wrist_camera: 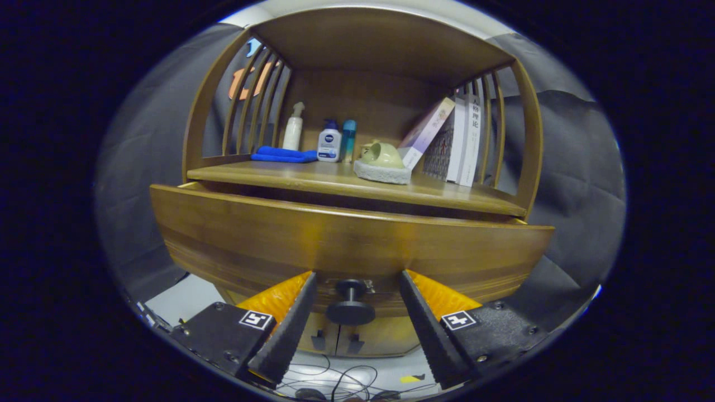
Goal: Pull open the drawer, take out the items inside it, and place them on the countertop above the cabinet.
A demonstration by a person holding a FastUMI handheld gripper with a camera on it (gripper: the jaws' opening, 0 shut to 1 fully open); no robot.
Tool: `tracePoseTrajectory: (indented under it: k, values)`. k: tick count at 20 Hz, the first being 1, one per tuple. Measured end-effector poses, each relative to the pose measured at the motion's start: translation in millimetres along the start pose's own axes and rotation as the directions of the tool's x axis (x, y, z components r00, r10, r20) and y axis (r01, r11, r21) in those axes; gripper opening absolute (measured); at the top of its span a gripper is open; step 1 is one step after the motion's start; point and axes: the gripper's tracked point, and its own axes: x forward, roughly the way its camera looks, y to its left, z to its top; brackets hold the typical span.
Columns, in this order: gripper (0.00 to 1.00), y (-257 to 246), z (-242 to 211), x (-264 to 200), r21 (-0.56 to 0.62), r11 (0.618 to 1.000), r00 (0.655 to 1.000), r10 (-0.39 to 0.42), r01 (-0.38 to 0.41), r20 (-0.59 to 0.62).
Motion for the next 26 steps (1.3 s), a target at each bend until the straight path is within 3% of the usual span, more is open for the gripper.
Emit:
tracePoseTrajectory:
  k: [15, 18, 21, 26]
  values:
    - [0.99, 2.4, 11.1, 51.2, -0.132, 0.989, 0.998, -0.057, 0.06, 0.026]
    - [0.99, 4.9, 8.3, 45.6, -0.124, 0.992, 1.0, 0.003, -0.006, -0.024]
    - [0.99, -7.0, 18.2, 25.2, -0.015, 0.998, 0.998, 0.055, -0.056, -0.028]
    - [0.99, -19.6, 47.3, -37.2, 0.043, 0.987, 0.988, 0.152, -0.153, 0.016]
